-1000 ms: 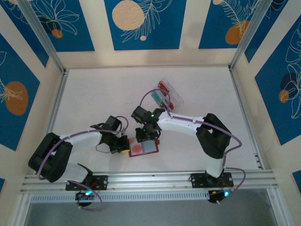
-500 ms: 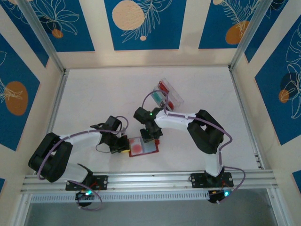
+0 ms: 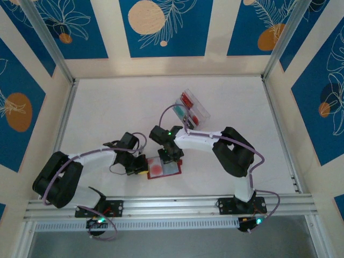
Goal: Put the credit cards into the card holder
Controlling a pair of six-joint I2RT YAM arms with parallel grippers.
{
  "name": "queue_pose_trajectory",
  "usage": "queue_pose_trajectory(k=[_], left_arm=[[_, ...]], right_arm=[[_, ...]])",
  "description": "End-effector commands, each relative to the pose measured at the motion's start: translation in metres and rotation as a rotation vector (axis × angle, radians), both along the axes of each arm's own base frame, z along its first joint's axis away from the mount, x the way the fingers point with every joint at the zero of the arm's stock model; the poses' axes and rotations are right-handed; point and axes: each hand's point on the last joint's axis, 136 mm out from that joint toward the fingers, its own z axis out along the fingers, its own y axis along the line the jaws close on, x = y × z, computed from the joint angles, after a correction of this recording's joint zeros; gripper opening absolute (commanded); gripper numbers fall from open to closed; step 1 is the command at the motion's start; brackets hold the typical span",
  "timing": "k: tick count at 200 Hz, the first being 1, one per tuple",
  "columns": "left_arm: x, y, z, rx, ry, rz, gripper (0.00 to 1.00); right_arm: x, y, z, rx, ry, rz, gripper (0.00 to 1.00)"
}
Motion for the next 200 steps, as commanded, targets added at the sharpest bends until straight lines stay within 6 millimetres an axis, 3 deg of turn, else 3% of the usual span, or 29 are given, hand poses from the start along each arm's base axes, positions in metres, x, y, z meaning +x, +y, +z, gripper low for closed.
queue_pose_trajectory(k=[1, 14, 59, 113, 173, 200], left_arm=[[-0.003, 0.014, -0.022, 0.098, -0.002, 0.006, 0.0], [-0.003, 0.014, -0.023, 0.097, -0.002, 0.003, 0.0], [-0.006, 0.015, -0.027, 0.1, 0.007, -0.001, 0.0], [-0.007, 0.014, -0.028, 0.094, 0.006, 0.002, 0.0], [-0.005, 0.013, -0.025, 0.078, 0.001, 0.014, 0.0], [-0.004, 0.01, -0.021, 0.063, -0.001, 0.023, 0.0]], right_arm=[[-0.027, -0.017, -0.028, -0.065, 0.113, 0.001, 0.07], [-0.023, -0.014, -0.019, -0.043, 0.098, 0.003, 0.0], [-0.004, -0.007, 0.021, -0.067, -0.007, 0.032, 0.0], [-0.009, 0.027, 0.038, -0.031, -0.005, 0.092, 0.0], [-0.016, 0.067, 0.052, 0.253, 0.126, 0.026, 0.29], [-0.017, 0.077, 0.064, 0.361, 0.153, 0.004, 0.34]])
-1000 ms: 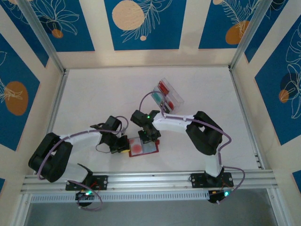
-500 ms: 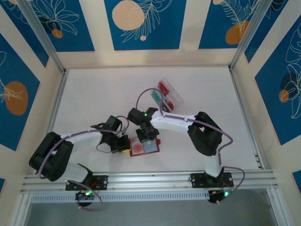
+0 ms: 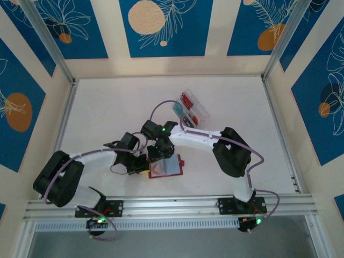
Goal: Put the credit cards into the card holder
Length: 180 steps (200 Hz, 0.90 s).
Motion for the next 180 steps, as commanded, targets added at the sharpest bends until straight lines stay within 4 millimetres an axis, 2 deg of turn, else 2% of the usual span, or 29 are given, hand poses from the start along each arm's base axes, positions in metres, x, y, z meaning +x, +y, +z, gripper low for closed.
queue_pose_trajectory(k=[1, 36, 72, 111, 140, 180], left_arm=[[-0.008, 0.017, -0.022, 0.1, 0.021, 0.03, 0.0], [-0.005, 0.014, -0.01, 0.049, 0.016, 0.064, 0.0], [-0.006, 0.028, 0.003, 0.062, -0.019, 0.112, 0.0], [-0.008, 0.04, 0.021, 0.054, -0.05, 0.145, 0.04], [-0.011, 0.044, 0.03, 0.036, -0.07, 0.165, 0.06], [-0.006, 0.039, 0.05, -0.001, -0.13, 0.125, 0.07]], right_arm=[[-0.008, 0.017, 0.023, 0.164, 0.073, -0.023, 0.34], [-0.007, 0.031, 0.044, 0.344, 0.109, -0.031, 0.42], [0.002, 0.043, 0.059, 0.39, 0.068, -0.008, 0.45], [0.007, 0.051, 0.073, 0.408, 0.049, 0.029, 0.47], [0.011, 0.038, 0.082, 0.365, -0.012, 0.032, 0.47], [0.03, -0.003, 0.086, 0.171, -0.138, -0.002, 0.46]])
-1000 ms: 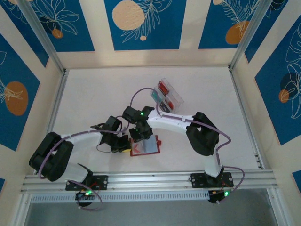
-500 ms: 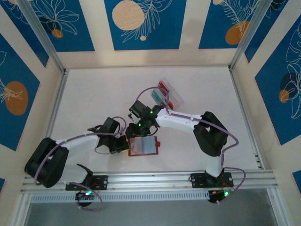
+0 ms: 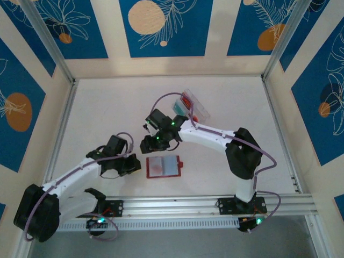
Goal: Put the credit cards into the card holder
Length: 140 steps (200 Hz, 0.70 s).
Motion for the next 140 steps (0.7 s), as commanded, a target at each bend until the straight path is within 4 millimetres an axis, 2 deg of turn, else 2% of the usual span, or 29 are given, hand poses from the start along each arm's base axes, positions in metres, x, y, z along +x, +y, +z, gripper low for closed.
queue_pose_trajectory(k=[1, 48, 90, 140], left_arm=[[-0.001, 0.002, 0.01, -0.002, -0.011, -0.013, 0.08], [0.009, -0.001, 0.028, -0.022, -0.062, -0.003, 0.09], [0.027, -0.012, 0.042, -0.035, -0.087, 0.026, 0.09], [0.049, -0.037, 0.052, -0.058, -0.115, 0.001, 0.09]], right_arm=[[0.014, -0.031, 0.024, -0.114, -0.117, -0.024, 0.46], [0.068, -0.109, 0.038, -0.281, -0.23, -0.195, 0.48], [0.119, -0.176, 0.05, -0.34, -0.308, -0.344, 0.63], [0.166, -0.241, 0.04, -0.525, -0.361, -0.431, 0.62]])
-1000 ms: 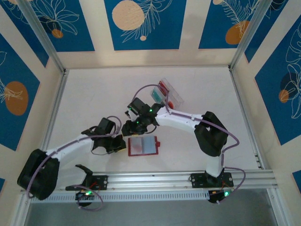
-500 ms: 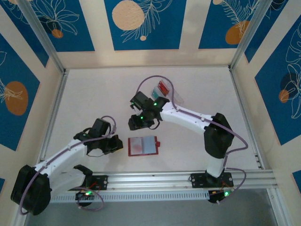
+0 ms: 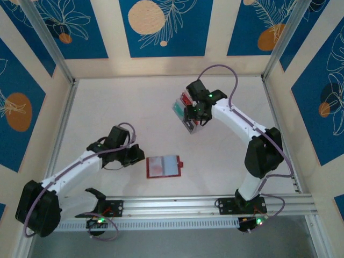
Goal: Put the credit cards into the card holder
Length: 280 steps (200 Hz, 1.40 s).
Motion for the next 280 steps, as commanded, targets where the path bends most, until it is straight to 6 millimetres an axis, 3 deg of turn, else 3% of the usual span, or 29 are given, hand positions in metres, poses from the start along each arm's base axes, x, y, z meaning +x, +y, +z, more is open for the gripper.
queue_pose_trajectory(k=[1, 32, 101, 152, 280], left_arm=[[0.016, -0.015, 0.012, -0.024, -0.04, -0.005, 0.09], [0.024, -0.025, 0.011, -0.003, -0.041, -0.073, 0.09], [0.031, -0.041, -0.013, -0.027, 0.007, -0.133, 0.09], [0.031, -0.041, -0.018, -0.035, 0.016, -0.123, 0.08], [0.026, -0.038, -0.021, -0.038, 0.018, -0.106, 0.08]], right_arm=[[0.02, -0.028, 0.003, -0.125, -0.032, -0.017, 0.62], [0.041, -0.043, -0.006, -0.204, -0.044, -0.009, 0.62], [0.056, -0.011, -0.035, -0.266, -0.02, 0.094, 0.56], [0.07, -0.018, -0.063, -0.511, 0.006, 0.103, 0.5], [0.076, -0.029, -0.061, -0.629, -0.013, 0.113, 0.36]])
